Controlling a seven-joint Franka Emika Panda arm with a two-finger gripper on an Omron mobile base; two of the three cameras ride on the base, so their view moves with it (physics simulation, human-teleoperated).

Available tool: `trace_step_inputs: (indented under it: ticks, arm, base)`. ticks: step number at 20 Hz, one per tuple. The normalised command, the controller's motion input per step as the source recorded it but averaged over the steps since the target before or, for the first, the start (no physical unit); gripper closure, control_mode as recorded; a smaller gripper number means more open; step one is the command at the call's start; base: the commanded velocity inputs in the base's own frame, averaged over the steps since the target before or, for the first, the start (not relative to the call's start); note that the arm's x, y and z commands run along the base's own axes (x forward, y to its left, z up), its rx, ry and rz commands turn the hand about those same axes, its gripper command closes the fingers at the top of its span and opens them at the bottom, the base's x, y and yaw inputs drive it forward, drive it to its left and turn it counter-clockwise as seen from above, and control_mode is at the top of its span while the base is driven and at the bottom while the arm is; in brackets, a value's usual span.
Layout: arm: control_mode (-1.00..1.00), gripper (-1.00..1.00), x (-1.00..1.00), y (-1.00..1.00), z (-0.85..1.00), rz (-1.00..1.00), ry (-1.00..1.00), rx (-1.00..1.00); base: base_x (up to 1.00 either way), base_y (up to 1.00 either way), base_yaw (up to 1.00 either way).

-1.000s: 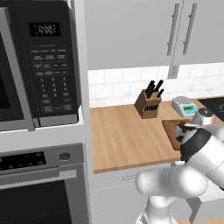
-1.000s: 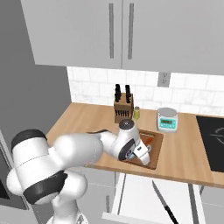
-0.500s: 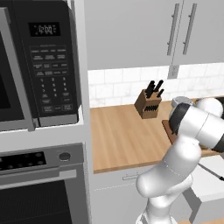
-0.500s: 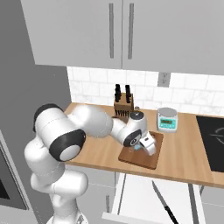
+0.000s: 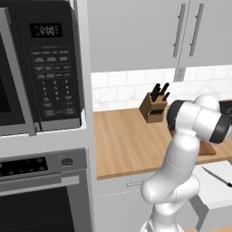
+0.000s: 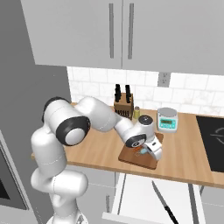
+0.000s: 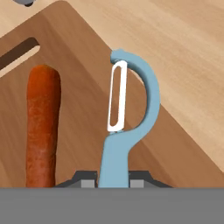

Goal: Place the appropriate cutting tool for cutting the carrot skin on the cutting board.

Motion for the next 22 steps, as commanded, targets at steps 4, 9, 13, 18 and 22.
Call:
trace_step_inputs:
  ticks: [4,9,13,18,22]
  arm:
    - [-1.0,1.0,0.07,0.1,-0.13,0.0,0.0,0.0]
    - [-1.0,-1.0,0.0,0.13,-0.22,0.0,0.01,0.0]
    - [-1.0,-1.0,0.0,0.14,-0.18,0.0,0.02,0.0]
    - [-1.0,-1.0,0.0,0.13,-0.01,0.0,0.01,0.0]
    - [-1.0,-1.0,-0.28,0.01,0.65,0.0,0.0,0.03]
  base:
    - [0.0,0.0,0.0]
    - [0.0,0.0,0.0]
    - [0.0,0.0,0.0]
    - [0.0,0.0,0.0]
    - [0.0,0.0,0.0]
